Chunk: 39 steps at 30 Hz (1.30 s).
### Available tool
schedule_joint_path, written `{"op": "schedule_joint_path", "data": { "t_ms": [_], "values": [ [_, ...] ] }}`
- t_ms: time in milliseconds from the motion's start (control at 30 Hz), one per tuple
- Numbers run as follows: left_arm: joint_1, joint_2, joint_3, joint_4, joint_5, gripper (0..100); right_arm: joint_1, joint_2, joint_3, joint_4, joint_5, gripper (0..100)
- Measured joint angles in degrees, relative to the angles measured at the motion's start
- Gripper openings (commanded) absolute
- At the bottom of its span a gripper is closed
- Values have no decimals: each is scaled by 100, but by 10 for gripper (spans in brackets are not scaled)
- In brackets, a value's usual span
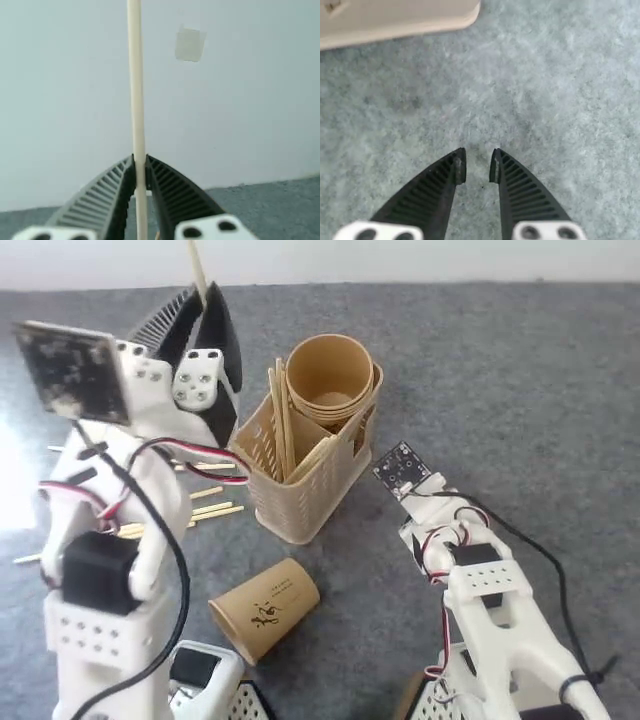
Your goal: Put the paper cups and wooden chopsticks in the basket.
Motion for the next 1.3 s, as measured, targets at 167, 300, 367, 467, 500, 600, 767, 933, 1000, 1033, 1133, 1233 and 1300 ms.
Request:
{"op": "schedule_joint_path", "data": {
  "t_ms": [167, 300, 367, 467, 500, 600, 767, 933, 1000, 1033, 1133, 1233, 1300],
  "values": [
    [193, -18, 1099, -255, 501, 11, 0, 0, 26, -123, 97, 91],
    [492, -44, 2066, -923, 510, 12, 0, 0, 26, -123, 114, 91],
    [563, -44, 2541, -1468, 290, 13, 0, 0, 26, -123, 114, 91],
    [589, -44, 3156, -2136, -35, 73, 0, 0, 26, -123, 114, 91],
    [589, -35, 3209, -2189, -114, 102, 0, 0, 26, -123, 114, 91],
    [589, -44, 3244, -2154, -369, 162, 0, 0, 26, -123, 114, 91],
    [501, -79, 3182, -1785, -404, 187, 0, 0, 26, -123, 114, 91],
    [290, -79, 2567, -923, -413, 188, 0, 0, 26, -123, 123, 91],
    [185, -79, 2198, -343, -668, 187, 0, 0, 26, -123, 123, 91],
    [132, -79, 1996, 0, -914, 186, 0, 0, 26, -123, 123, 91],
    [44, -79, 1204, 1301, -1960, 185, 0, 0, 26, -123, 123, 91],
    [-44, -79, 273, 2901, -3332, 185, 0, 0, 26, -123, 123, 91],
    [-202, -105, -308, 3921, -4255, 185, 0, 0, 26, -123, 123, 91]
  ]
}}
